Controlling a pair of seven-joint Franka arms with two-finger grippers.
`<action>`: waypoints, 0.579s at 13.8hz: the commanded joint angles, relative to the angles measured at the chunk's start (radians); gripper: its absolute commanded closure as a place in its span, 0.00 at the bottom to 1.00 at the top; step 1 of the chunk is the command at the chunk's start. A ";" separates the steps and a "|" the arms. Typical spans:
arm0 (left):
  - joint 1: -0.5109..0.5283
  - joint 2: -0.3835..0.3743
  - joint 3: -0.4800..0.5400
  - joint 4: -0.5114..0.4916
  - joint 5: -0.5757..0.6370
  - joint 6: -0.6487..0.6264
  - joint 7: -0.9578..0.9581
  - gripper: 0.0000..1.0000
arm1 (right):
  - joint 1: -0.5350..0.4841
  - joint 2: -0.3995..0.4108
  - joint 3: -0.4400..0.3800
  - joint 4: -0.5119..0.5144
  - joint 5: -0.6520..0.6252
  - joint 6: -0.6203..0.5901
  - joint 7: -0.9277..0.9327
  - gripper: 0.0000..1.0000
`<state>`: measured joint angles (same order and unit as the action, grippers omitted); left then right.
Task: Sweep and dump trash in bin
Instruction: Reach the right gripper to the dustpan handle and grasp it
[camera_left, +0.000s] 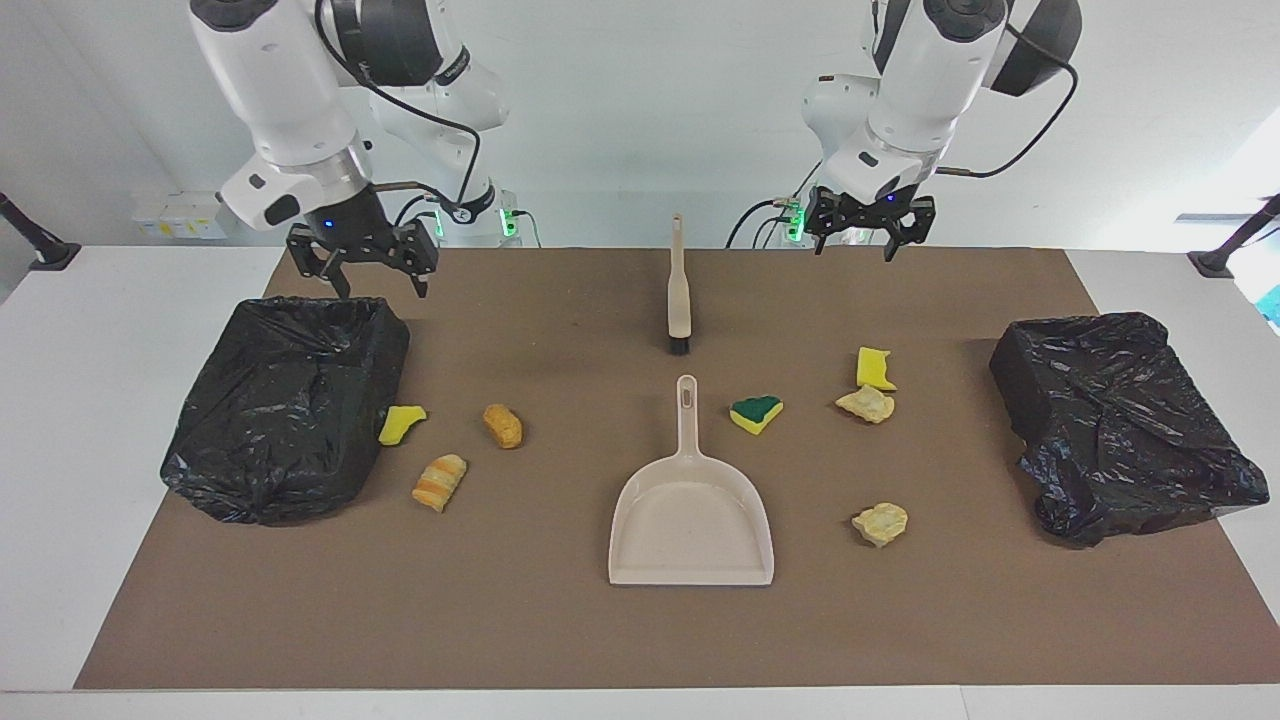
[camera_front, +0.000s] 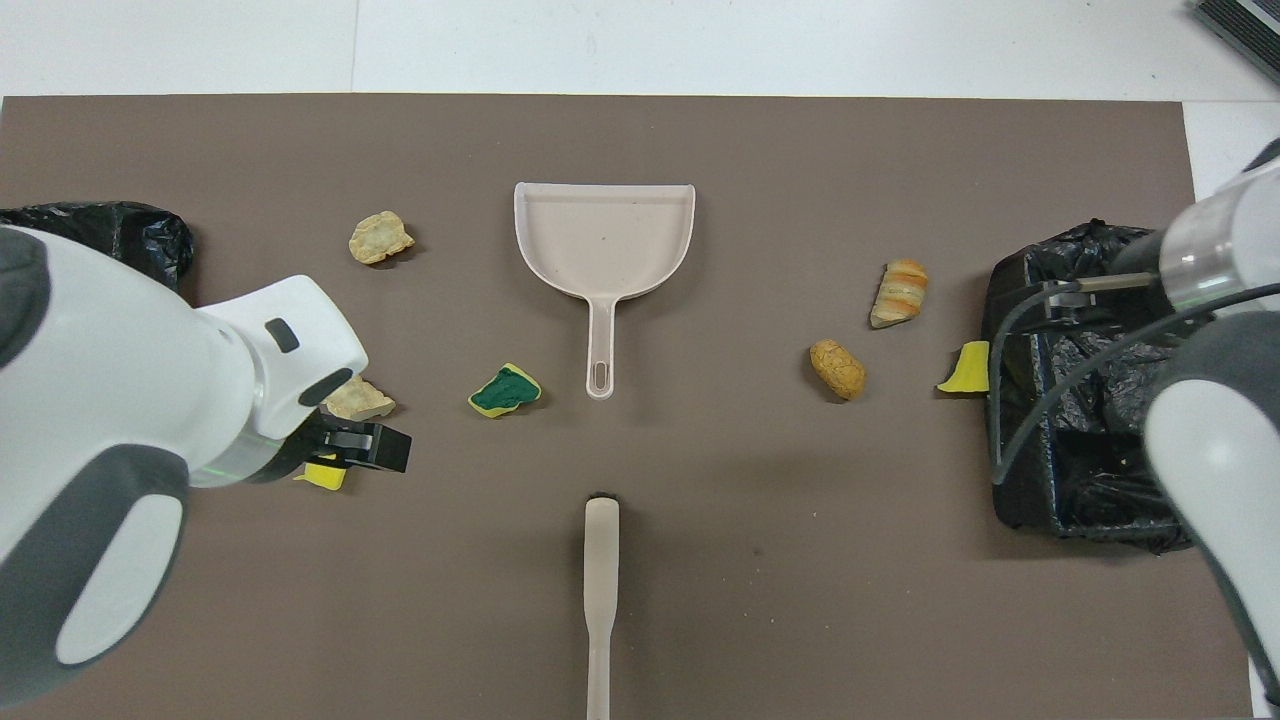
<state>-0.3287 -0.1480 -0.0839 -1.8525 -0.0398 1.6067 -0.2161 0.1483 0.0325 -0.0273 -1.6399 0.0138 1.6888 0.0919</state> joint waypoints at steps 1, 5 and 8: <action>-0.087 -0.119 0.019 -0.178 -0.026 0.086 -0.125 0.00 | 0.031 0.073 -0.002 -0.017 0.066 0.102 0.041 0.00; -0.186 -0.194 0.018 -0.330 -0.028 0.143 -0.154 0.00 | 0.138 0.125 -0.002 -0.084 0.115 0.285 0.067 0.00; -0.254 -0.203 0.018 -0.379 -0.037 0.182 -0.206 0.00 | 0.223 0.205 0.000 -0.016 0.135 0.299 0.190 0.00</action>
<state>-0.5281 -0.3108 -0.0842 -2.1670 -0.0616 1.7406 -0.3841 0.3341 0.1969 -0.0237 -1.7045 0.1212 1.9814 0.2251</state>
